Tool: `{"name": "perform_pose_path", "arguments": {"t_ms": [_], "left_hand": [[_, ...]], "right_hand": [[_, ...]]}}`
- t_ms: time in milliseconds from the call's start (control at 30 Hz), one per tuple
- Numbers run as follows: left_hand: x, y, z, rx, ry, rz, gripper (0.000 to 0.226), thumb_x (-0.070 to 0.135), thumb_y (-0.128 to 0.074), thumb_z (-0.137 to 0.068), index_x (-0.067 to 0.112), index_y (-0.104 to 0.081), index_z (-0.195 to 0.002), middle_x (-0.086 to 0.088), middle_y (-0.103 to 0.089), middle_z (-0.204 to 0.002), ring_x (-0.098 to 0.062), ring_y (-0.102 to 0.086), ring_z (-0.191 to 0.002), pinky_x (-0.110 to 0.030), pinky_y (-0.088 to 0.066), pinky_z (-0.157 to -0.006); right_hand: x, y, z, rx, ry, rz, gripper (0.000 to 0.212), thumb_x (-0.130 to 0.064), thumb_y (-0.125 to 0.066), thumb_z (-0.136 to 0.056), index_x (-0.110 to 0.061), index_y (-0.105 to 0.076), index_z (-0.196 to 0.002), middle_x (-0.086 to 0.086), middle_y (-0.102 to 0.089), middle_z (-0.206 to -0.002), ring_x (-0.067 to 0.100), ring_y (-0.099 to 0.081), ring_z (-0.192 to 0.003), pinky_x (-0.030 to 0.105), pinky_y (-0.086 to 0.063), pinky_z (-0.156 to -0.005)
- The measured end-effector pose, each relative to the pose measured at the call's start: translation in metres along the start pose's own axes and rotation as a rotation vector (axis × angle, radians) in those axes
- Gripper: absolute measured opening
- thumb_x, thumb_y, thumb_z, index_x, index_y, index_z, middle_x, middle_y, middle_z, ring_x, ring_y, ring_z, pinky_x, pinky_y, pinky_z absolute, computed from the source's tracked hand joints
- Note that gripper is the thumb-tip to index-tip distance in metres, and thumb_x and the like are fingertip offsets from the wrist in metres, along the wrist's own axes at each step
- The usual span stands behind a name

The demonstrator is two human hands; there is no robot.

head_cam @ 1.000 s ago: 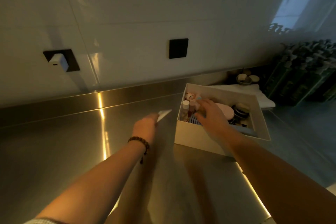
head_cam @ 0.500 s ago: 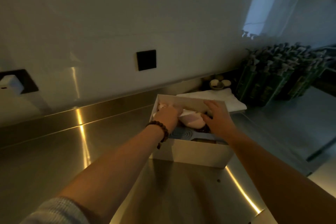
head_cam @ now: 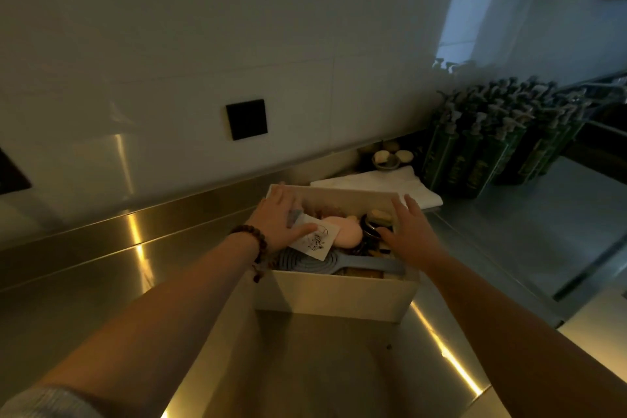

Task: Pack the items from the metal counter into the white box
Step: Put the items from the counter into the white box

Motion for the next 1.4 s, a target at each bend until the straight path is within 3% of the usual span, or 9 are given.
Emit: {"name": "perform_pose_path", "arguments": {"t_ms": [100, 200, 400, 600, 933, 1033, 1133, 1267, 1400], "left_hand": [[-0.019, -0.006, 0.005, -0.063, 0.125, 0.13, 0.107, 0.074, -0.048, -0.074, 0.019, 0.005, -0.149, -0.001, 0.013, -0.157, -0.023, -0.007, -0.144, -0.039, -0.017, -0.116], [-0.023, -0.01, 0.006, -0.011, 0.162, 0.242, 0.108, 0.071, -0.051, -0.075, 0.02, 0.009, -0.149, 0.001, 0.017, -0.156, -0.021, -0.008, -0.143, -0.038, -0.021, -0.114], [-0.023, -0.01, 0.012, 0.095, 0.225, 0.521, 0.091, 0.067, -0.06, -0.072, 0.019, -0.027, -0.142, 0.003, -0.032, -0.145, -0.008, -0.036, -0.114, -0.028, -0.035, -0.092], [-0.035, -0.017, 0.019, 0.029, 0.37, 0.788, 0.091, 0.048, -0.068, -0.078, 0.037, -0.011, -0.148, -0.005, -0.023, -0.153, -0.028, -0.028, -0.136, -0.036, -0.032, -0.096], [-0.016, -0.028, 0.049, 0.056, 0.378, 0.782, 0.099, 0.033, -0.073, -0.078, 0.038, -0.003, -0.148, 0.005, -0.036, -0.143, -0.014, -0.038, -0.123, -0.028, -0.037, -0.089], [-0.007, -0.031, 0.067, 0.098, 0.395, 0.793, 0.099, 0.024, -0.073, -0.078, 0.038, -0.003, -0.147, 0.015, -0.042, -0.125, 0.0, -0.046, -0.101, -0.014, -0.041, -0.074], [-0.001, -0.034, 0.087, 0.154, 0.399, 0.793, 0.099, 0.016, -0.072, -0.079, 0.039, -0.003, -0.145, 0.023, -0.044, -0.108, 0.016, -0.047, -0.08, -0.004, -0.041, -0.055], [0.004, -0.037, 0.119, 0.164, 0.46, 0.834, 0.101, 0.018, -0.073, -0.079, 0.039, -0.001, -0.147, 0.008, -0.043, -0.126, 0.0, -0.047, -0.089, -0.013, -0.04, -0.058], [0.009, -0.038, 0.159, 0.204, 0.494, 0.816, 0.101, 0.015, -0.073, -0.079, 0.035, -0.002, -0.148, -0.003, -0.039, -0.141, -0.008, -0.044, -0.101, -0.011, -0.04, -0.054]], "right_hand": [[0.01, -0.004, 0.0, -0.102, -0.082, -0.052, 0.094, -0.039, -0.064, -0.086, -0.023, 0.001, -0.151, 0.005, 0.004, -0.16, 0.028, -0.013, -0.144, 0.041, -0.023, -0.113], [0.011, -0.012, 0.003, -0.128, -0.076, -0.207, 0.1, -0.03, -0.07, -0.081, -0.025, 0.001, -0.151, 0.005, -0.017, -0.157, 0.026, -0.029, -0.139, 0.041, -0.03, -0.109], [0.013, -0.014, 0.002, -0.149, -0.092, -0.285, 0.102, -0.021, -0.068, -0.084, -0.025, 0.008, -0.151, 0.006, -0.03, -0.153, 0.024, -0.037, -0.134, 0.035, -0.034, -0.105], [0.011, -0.013, 0.004, -0.147, -0.056, -0.426, 0.097, -0.013, -0.067, -0.083, -0.027, 0.001, -0.151, 0.005, -0.038, -0.148, 0.022, -0.041, -0.131, 0.042, -0.037, -0.108], [0.022, -0.013, 0.005, -0.221, -0.1, -0.714, 0.088, -0.018, -0.064, -0.088, -0.035, -0.005, -0.15, 0.004, -0.033, -0.15, 0.021, -0.038, -0.131, 0.03, -0.037, -0.094], [0.023, -0.012, 0.008, -0.263, -0.117, -0.739, 0.081, -0.019, -0.06, -0.091, -0.034, -0.006, -0.15, 0.005, -0.03, -0.152, 0.015, -0.039, -0.123, 0.021, -0.035, -0.072], [0.02, -0.011, 0.013, -0.279, -0.083, -0.756, 0.077, -0.018, -0.059, -0.091, -0.034, -0.01, -0.15, 0.006, -0.033, -0.15, 0.013, -0.04, -0.119, 0.028, -0.037, -0.084], [0.017, -0.012, 0.033, -0.314, -0.062, -0.748, 0.081, -0.02, -0.063, -0.088, -0.033, -0.012, -0.15, 0.005, -0.031, -0.152, 0.021, -0.04, -0.13, 0.031, -0.038, -0.095], [0.01, -0.015, 0.063, -0.35, -0.003, -0.749, 0.087, -0.009, -0.066, -0.084, -0.031, -0.014, -0.15, 0.004, -0.036, -0.147, 0.005, -0.05, -0.104, 0.009, -0.047, -0.063]]}}
Point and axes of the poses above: each hand's wrist, its own z-axis away from the middle knuckle, its own y-axis out of the back of the hand, x = y × z, the point moved 2 cm from there along -z, towards the middle knuckle
